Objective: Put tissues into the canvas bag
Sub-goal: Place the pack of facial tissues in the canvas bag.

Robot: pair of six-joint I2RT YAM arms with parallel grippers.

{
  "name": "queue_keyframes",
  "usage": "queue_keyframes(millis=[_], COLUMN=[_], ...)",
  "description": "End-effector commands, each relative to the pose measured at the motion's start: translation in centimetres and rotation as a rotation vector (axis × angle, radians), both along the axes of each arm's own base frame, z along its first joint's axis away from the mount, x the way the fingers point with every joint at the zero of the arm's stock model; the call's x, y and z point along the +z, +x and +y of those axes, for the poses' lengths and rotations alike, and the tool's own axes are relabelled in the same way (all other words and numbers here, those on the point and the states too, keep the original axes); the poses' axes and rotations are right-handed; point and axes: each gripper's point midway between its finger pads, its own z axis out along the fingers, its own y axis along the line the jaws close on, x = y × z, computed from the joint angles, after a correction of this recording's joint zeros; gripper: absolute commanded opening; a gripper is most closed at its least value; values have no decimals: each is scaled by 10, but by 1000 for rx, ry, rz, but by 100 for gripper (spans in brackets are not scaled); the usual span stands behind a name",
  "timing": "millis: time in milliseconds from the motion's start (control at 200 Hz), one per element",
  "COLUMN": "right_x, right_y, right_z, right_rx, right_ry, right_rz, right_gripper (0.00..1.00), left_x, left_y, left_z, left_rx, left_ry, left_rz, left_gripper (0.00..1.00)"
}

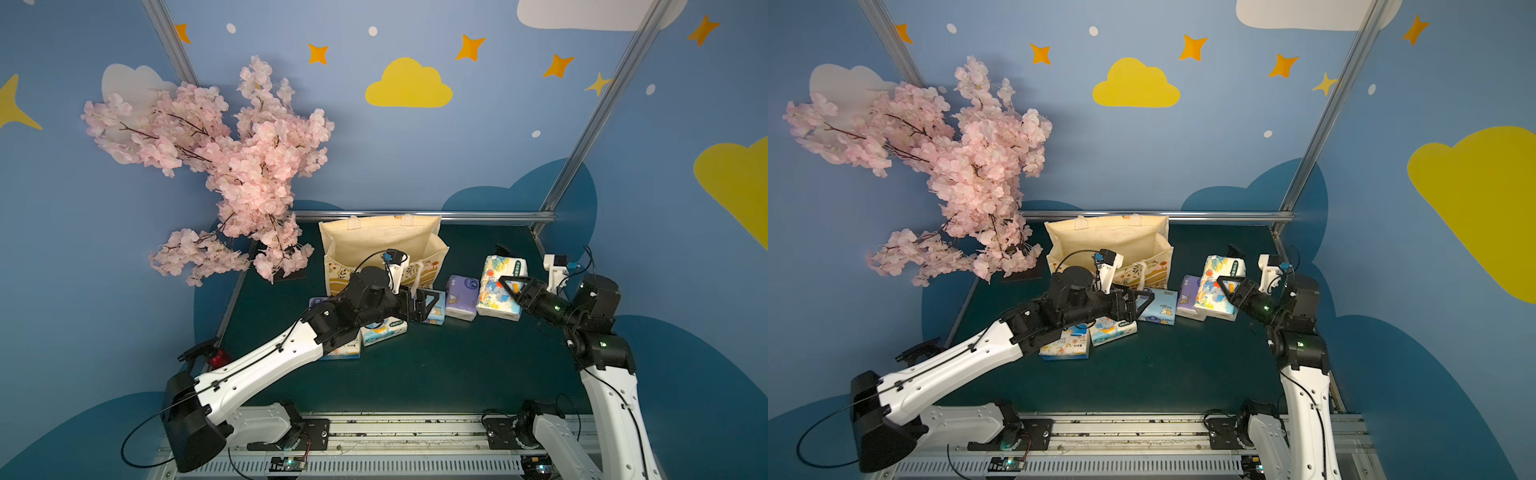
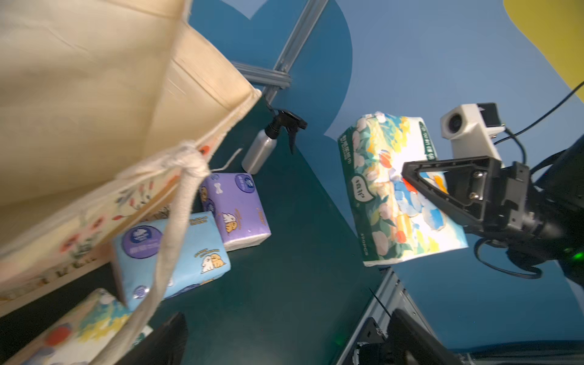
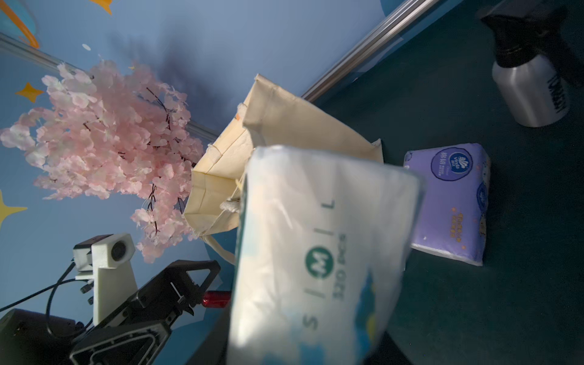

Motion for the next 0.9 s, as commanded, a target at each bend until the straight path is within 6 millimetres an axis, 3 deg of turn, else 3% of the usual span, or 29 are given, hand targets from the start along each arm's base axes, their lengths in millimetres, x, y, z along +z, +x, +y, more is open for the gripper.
queue_keyframes(millis=[0, 170, 295, 406, 551, 661, 781, 896], right_x=[33, 64, 83, 100, 119, 117, 111, 88], right_y=[-3, 19, 39, 53, 78, 98, 116, 132], right_z=[12, 50, 100, 139, 166, 192, 219, 238], right_rx=[46, 149, 272, 362, 400, 458, 509, 553], right_ry=[-41, -87, -128, -168, -184, -241, -334, -492], right_rz=[-87, -151, -200, -255, -322, -351, -402, -437], right_gripper=[42, 41, 40, 40, 40, 40, 40, 40], left_x=[3, 23, 26, 24, 19, 10, 6, 6], left_y=[10, 18, 24, 27, 30, 37, 43, 47], left_z=[43, 105, 145, 173, 200, 218, 222, 223], left_rx=[154, 332, 452, 542, 625, 680, 684, 673], left_ry=[108, 123, 131, 164, 178, 182, 141, 109], left_rz=[-75, -128, -115, -100, -63, -21, 22, 43], left_gripper=[99, 99, 99, 99, 99, 99, 100, 100])
